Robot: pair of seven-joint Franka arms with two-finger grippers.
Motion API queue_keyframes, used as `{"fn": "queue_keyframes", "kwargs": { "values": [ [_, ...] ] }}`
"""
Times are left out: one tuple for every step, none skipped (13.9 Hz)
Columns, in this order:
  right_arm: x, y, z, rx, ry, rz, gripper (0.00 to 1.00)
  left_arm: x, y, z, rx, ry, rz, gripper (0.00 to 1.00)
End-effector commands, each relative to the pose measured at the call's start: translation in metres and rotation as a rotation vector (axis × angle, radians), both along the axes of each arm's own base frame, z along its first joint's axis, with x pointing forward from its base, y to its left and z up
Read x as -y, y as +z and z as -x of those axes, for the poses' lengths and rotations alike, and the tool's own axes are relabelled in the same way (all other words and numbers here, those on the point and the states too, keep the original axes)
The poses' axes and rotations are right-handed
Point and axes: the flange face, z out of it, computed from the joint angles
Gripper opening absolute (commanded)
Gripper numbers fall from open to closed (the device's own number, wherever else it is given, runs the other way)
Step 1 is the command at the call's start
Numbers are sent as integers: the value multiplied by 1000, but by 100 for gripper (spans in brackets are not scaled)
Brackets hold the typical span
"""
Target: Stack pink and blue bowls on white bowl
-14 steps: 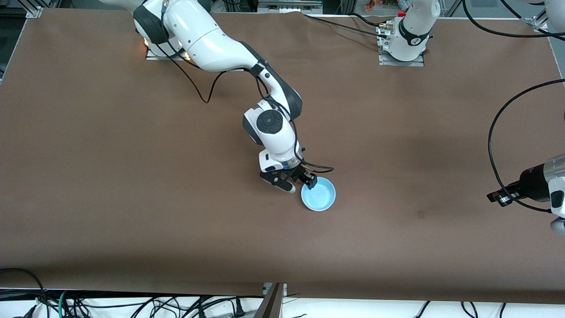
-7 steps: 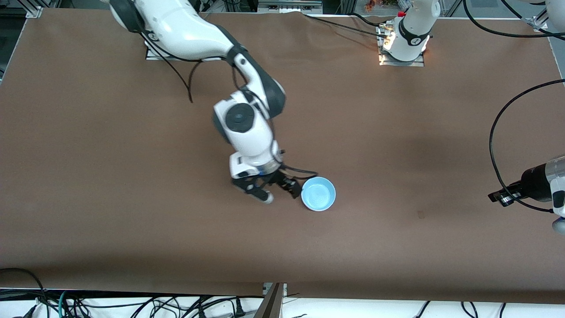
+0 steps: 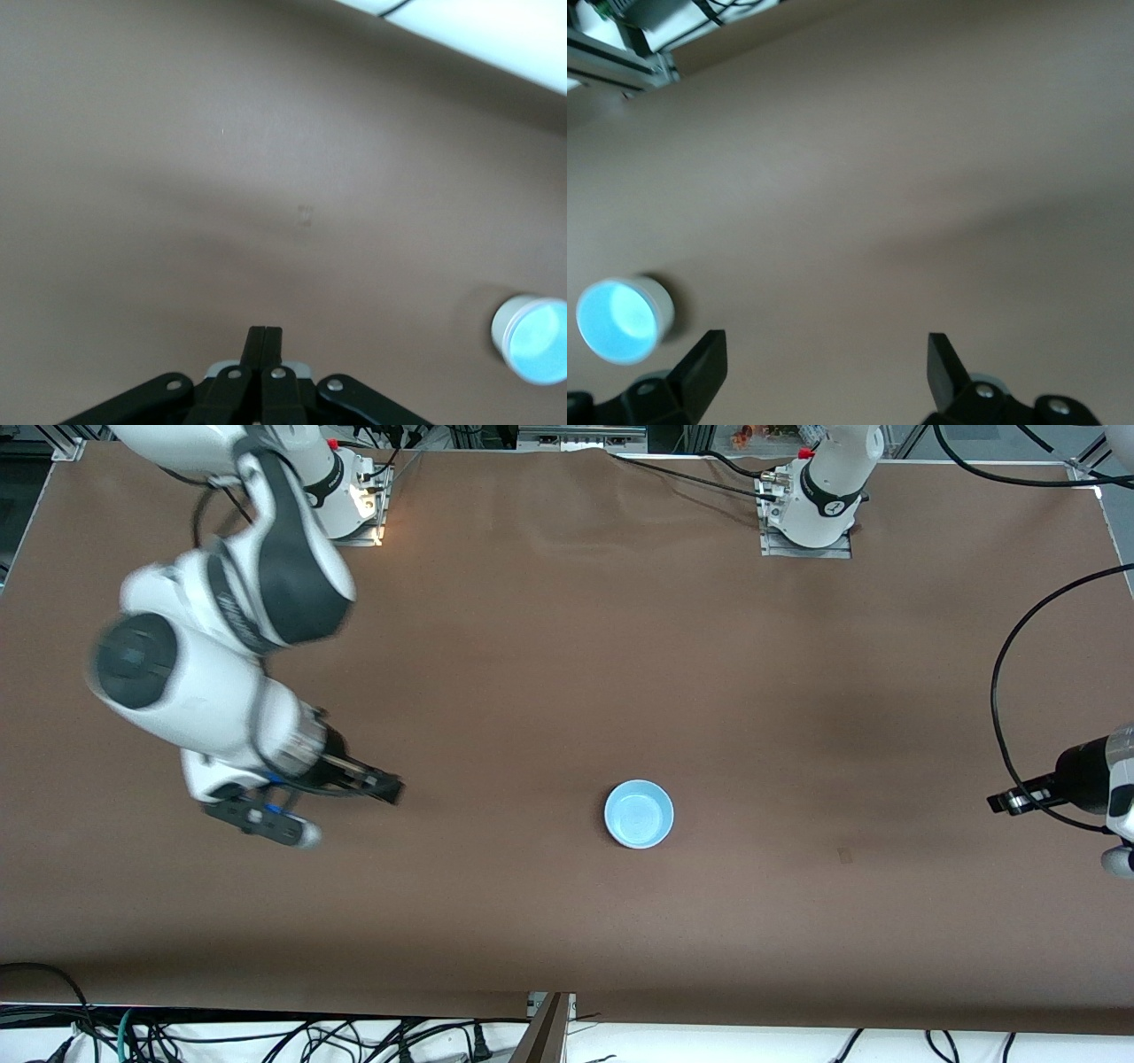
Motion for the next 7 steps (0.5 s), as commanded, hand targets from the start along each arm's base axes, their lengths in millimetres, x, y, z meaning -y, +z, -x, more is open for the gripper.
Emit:
{"fn": "queue_keyframes", "kwargs": {
  "values": [
    [67, 27, 65, -47, 88, -1, 100, -3, 23, 17, -13, -90, -10, 0],
    [88, 34, 85, -50, 103, -2, 100, -6, 31, 23, -23, -113, -17, 0],
    [106, 42, 102, -49, 110, -2, 100, -6, 37, 32, -41, -150, -24, 0],
    [118, 48, 114, -45, 128, -6, 100, -3, 46, 44, -44, -180, -40, 0],
    [131, 49, 121, -45, 141, -5, 100, 4, 50, 56, -56, -194, -60, 3],
    [136, 51, 126, -43, 151, -6, 100, 11, 54, 66, -60, -201, -73, 5],
    [141, 51, 129, -43, 161, 4, 100, 19, 57, 74, -63, -208, -81, 10]
  ]
}}
